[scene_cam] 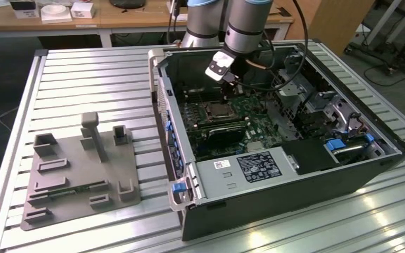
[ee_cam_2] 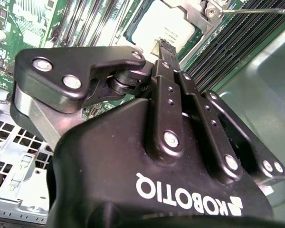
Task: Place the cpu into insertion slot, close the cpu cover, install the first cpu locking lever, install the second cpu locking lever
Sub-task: 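Close the cpu cover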
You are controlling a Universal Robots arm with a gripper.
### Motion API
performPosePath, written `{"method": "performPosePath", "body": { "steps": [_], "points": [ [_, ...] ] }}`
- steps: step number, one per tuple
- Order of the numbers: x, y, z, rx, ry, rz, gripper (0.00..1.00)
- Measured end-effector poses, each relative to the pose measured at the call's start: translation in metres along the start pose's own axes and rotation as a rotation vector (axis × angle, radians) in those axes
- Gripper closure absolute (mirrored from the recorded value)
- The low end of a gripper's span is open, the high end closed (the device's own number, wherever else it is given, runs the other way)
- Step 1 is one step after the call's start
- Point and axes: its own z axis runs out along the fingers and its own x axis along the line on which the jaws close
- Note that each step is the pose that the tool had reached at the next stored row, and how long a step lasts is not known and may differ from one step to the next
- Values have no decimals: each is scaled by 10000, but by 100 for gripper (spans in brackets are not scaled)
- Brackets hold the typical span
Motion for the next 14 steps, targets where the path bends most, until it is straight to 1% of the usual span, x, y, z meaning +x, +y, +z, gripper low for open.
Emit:
{"method": "performPosePath", "body": {
  "steps": [9, 14],
  "points": [
    [3, -45, 8, -1, 0, 1, 90],
    [5, -89, 26, 0, 0, -3, 90]
  ]
}}
